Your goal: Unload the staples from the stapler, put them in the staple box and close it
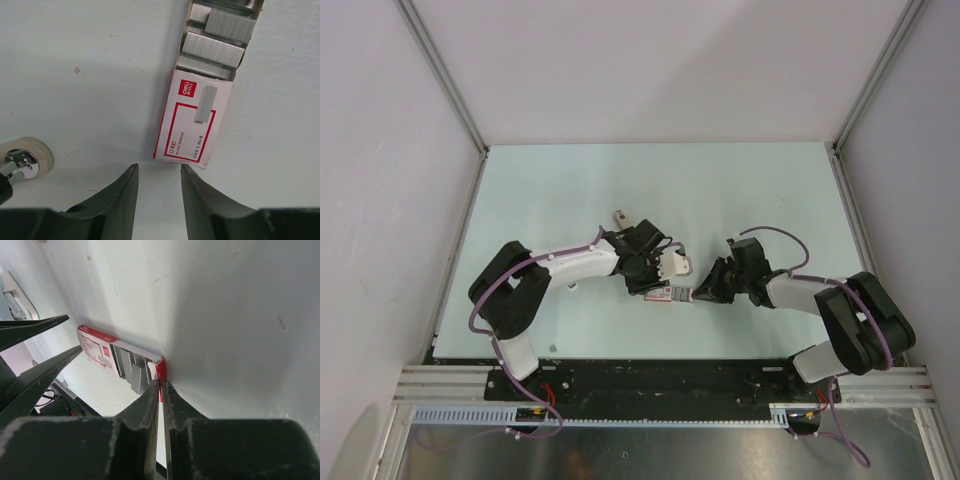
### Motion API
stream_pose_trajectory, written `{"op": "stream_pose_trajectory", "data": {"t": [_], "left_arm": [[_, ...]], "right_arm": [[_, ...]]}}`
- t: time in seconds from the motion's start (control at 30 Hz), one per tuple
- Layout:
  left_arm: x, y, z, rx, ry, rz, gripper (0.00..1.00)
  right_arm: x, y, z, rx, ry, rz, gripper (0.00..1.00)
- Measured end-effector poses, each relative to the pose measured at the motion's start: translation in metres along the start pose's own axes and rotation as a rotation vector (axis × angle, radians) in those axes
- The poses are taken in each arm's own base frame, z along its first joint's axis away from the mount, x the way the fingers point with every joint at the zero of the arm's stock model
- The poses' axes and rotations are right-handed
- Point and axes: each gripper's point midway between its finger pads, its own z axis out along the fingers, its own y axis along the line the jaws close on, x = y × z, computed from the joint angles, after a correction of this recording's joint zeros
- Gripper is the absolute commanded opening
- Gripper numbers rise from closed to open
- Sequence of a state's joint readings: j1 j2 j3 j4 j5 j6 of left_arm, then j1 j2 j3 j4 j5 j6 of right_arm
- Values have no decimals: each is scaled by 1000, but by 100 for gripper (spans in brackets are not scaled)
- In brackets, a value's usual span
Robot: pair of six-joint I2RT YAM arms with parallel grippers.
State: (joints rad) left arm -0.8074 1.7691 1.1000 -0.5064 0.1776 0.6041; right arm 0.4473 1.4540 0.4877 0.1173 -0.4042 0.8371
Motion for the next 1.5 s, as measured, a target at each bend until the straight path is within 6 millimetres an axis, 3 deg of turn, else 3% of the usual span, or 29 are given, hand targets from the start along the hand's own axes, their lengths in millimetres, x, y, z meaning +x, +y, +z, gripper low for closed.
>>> {"op": "stream_pose_trajectory", "data": {"t": [0.57, 1.17, 1.5], "left_arm": [[-1, 1, 0, -3, -2, 8, 44], [0, 2, 0, -11, 4, 10, 43], [1, 3, 0, -18, 10, 20, 43]], "right_arm": [[3, 6, 7, -10, 11, -23, 11], [14, 30, 28, -44, 51, -51, 12], [16, 41, 35, -80, 62, -43, 24]]}}
